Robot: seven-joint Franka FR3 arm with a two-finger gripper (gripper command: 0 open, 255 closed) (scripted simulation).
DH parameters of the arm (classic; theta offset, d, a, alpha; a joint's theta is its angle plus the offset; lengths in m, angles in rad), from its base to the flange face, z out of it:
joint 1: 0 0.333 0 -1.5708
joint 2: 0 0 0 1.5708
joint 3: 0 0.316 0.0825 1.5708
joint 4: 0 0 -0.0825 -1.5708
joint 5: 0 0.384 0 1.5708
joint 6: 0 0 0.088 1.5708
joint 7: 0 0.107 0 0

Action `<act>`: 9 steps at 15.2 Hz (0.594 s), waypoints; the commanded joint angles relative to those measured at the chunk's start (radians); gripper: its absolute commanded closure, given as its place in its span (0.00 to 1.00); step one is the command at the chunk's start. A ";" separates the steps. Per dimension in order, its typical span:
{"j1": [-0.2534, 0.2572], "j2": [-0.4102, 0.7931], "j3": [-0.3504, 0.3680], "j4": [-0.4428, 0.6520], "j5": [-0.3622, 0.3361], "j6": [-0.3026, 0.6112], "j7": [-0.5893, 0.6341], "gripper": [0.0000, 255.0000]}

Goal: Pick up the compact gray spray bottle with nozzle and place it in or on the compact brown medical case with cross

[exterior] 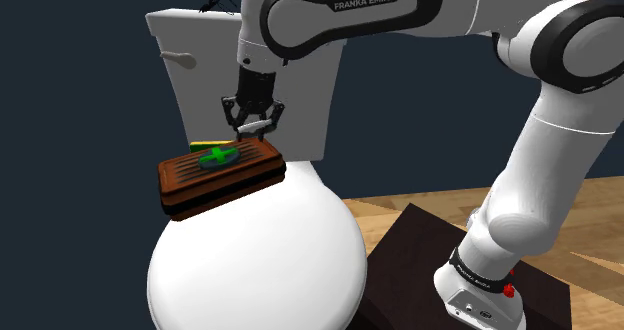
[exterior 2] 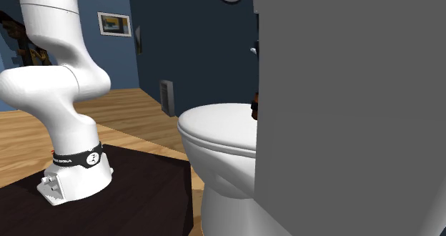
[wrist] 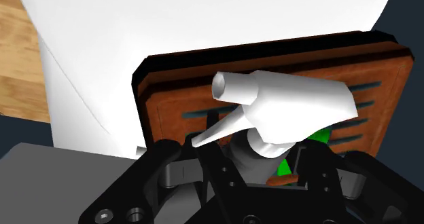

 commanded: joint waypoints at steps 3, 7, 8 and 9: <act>0.057 0.166 0.022 0.196 -0.088 -0.042 0.091 1.00; 0.087 0.239 0.021 0.251 -0.123 -0.029 0.121 1.00; 0.086 0.239 0.021 0.238 -0.123 -0.015 0.120 1.00; 0.086 0.239 0.020 0.225 -0.124 -0.002 0.120 1.00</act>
